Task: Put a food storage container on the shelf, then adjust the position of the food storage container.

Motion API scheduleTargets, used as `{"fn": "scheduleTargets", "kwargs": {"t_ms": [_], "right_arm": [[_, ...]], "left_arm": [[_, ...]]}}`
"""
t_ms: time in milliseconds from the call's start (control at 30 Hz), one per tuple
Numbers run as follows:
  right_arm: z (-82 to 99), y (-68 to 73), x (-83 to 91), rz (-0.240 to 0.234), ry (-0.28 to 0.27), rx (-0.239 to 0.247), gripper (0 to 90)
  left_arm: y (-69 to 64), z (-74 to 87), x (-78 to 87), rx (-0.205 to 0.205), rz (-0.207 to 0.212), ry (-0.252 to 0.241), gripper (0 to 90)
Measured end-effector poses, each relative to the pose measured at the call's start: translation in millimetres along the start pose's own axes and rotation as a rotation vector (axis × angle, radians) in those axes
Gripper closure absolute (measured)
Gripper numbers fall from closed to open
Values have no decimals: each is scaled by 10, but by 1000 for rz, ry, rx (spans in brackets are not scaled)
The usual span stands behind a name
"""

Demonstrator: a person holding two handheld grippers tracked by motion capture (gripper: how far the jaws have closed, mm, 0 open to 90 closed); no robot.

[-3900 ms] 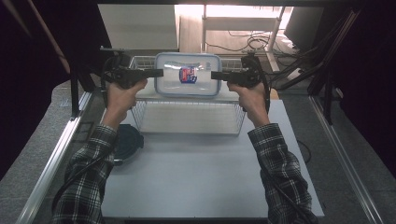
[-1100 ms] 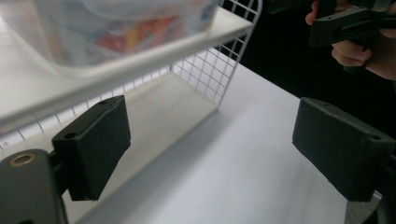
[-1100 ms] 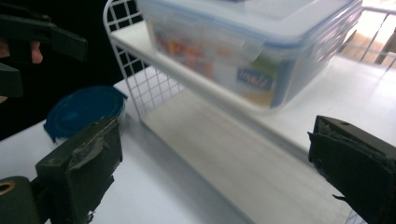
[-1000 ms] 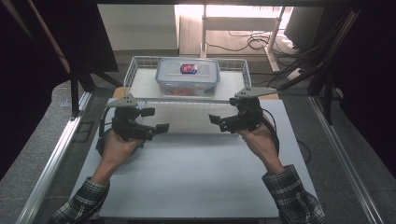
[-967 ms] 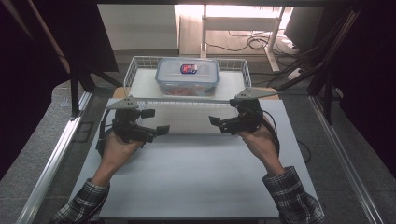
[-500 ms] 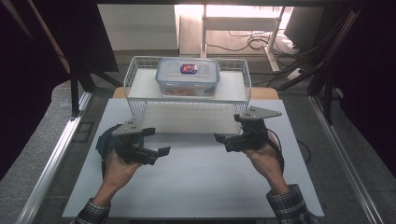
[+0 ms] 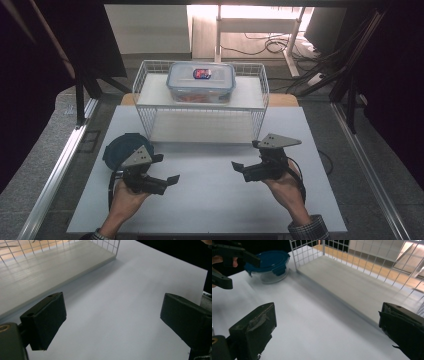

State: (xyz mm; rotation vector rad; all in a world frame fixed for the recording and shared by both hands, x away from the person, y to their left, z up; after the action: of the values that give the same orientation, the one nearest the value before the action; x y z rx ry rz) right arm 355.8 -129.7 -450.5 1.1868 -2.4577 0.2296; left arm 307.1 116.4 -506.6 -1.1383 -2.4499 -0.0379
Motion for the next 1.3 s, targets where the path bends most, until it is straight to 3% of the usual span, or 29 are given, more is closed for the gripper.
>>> {"fn": "scheduleTargets", "kwargs": {"t_ms": [300, 600, 1033, 1300], "right_arm": [[313, 118, 27, -5, 24, -23, 19], [573, 167, 80, 25, -9, 2, 25], [995, 154, 39, 51, 70, 12, 23], [1057, 144, 4, 46, 91, 9, 23]], "left_arm": [[-33, 238, 48, -6, -33, -8, 52], [-85, 472, 60, -38, -56, 29, 47], [-73, 724, -38, -85, -79, 109, 27], [-62, 747, -66, -72, -78, 134, 31]]}}
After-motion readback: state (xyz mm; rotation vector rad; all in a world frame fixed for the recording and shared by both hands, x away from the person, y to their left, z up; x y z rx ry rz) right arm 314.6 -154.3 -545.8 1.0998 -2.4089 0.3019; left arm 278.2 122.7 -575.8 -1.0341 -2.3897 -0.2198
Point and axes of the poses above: each handheld gripper's, and its own axes: x roughly backward along the jaws, z roughly out of its underside, y roughly to its left, the point moved 9 cm from there along -x, roughly forward along the jaws, and after that the axes turned 6 degrees about -y, right-handed, at the moved point
